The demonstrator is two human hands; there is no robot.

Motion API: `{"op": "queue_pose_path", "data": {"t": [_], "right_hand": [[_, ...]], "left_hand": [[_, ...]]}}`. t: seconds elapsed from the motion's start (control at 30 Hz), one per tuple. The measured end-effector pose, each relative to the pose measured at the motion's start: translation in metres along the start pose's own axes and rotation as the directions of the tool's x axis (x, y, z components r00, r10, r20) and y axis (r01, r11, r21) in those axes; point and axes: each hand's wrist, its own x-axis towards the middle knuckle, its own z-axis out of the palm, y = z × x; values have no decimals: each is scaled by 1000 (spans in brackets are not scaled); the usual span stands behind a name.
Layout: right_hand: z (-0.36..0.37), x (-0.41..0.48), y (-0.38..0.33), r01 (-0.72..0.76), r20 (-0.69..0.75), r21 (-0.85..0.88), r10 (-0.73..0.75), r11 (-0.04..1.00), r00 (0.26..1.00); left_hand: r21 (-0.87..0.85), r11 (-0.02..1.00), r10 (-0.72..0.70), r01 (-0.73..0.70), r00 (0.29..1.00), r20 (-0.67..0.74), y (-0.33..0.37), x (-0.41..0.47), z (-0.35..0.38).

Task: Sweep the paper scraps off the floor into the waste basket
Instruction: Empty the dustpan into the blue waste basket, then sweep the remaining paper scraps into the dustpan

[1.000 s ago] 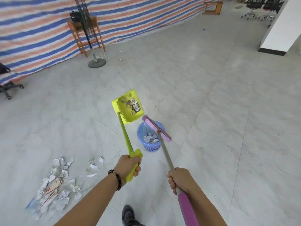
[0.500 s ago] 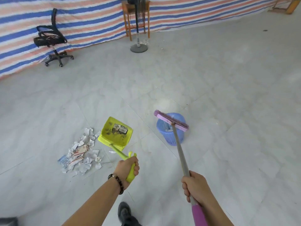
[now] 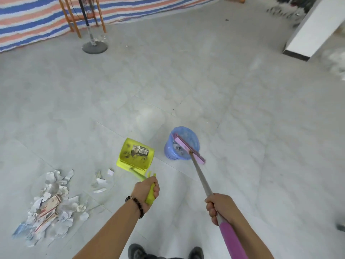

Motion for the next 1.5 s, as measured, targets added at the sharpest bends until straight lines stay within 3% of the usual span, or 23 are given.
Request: {"op": "queue_pose_path", "data": {"t": [0.17, 0.4, 0.67, 0.83, 1.23, 1.5], "right_hand": [[12, -18, 7, -5, -47, 77, 9, 997, 999], [33, -42, 8, 115, -104, 24, -112, 993, 988], [64, -45, -24, 166, -98, -128, -180, 978, 979], [103, -42, -37, 221, -7, -276, -232, 935, 973], [239, 5, -77, 439, 357, -592, -269, 675, 895], [368, 59, -94, 566, 591, -753, -32, 336, 806]], "left_hand": [[119, 992, -47, 34, 993, 112, 12, 9, 21], [214, 976, -64, 28, 985, 161, 25, 10, 18], [163, 986, -46, 18, 984, 171, 47, 8, -23], [93, 996, -7, -7, 988, 155, 66, 4, -57], [-176, 982, 59, -65, 997, -41, 88, -12, -165], [-453, 884, -28, -117, 954, -300, 68, -16, -246]]}}
